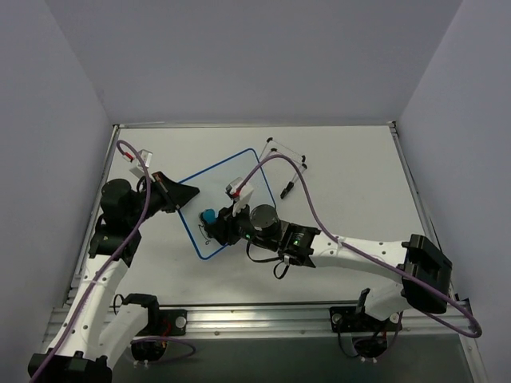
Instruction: Erase the whiteboard
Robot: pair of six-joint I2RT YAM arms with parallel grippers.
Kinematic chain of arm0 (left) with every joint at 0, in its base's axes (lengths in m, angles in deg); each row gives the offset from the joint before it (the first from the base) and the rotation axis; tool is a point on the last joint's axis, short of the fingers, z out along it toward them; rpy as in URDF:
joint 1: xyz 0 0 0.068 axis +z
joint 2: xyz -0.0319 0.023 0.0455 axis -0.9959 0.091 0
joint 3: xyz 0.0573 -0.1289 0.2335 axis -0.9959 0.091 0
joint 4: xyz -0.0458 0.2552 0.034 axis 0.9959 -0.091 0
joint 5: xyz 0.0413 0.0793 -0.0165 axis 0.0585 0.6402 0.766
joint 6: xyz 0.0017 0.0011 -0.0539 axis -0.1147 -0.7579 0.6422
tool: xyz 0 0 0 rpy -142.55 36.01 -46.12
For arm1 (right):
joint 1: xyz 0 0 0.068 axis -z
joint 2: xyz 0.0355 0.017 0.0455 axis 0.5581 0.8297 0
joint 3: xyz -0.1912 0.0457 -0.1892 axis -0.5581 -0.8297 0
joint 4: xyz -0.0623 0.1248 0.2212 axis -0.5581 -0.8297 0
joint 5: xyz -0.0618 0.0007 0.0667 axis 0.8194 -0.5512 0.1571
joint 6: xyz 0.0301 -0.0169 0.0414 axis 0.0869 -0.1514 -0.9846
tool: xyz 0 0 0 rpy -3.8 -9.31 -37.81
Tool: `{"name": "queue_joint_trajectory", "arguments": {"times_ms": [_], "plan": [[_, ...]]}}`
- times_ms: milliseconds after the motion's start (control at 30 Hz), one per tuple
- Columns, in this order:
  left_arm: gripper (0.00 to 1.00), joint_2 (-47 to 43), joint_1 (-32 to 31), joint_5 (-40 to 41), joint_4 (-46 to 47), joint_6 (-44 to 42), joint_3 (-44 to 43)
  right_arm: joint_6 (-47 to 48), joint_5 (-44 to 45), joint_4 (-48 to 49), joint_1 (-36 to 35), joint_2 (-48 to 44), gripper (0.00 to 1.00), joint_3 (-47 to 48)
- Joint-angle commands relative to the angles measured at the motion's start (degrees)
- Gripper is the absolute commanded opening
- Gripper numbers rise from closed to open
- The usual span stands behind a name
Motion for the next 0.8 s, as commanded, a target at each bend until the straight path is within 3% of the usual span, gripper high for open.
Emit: {"name": "queue_joint_trajectory", "arguments": {"times_ms": [0,167,333,433,567,767], "plan": [[0.02,-0.97,-1.63,-6.09,12.28,8.47,-4.19,-0.35,3.40,0.43,2.84,-1.47,0.00,-1.77],[0.02,-1.32,-1.90,-6.79,12.19,9.44,-4.72,0.53,1.11,-1.95,17.43,-1.20,0.00,-5.29],[0.02,-2.02,-2.07,-6.36,11.76,9.35,-4.99,1.67,0.67,-5.38,23.77,-1.64,0.00,-5.12],[0.02,-1.50,-2.25,-5.48,11.84,9.00,-4.90,1.15,0.58,-5.38,18.26,-1.47,0.00,-3.45],[0.02,-0.27,-2.77,-3.19,12.37,9.00,-4.55,0.53,3.13,-3.72,5.09,0.73,0.00,1.46],[0.02,-0.27,-3.83,-0.20,10.88,7.94,-5.69,0.27,5.15,-3.97,-4.08,4.60,0.00,6.13]]}}
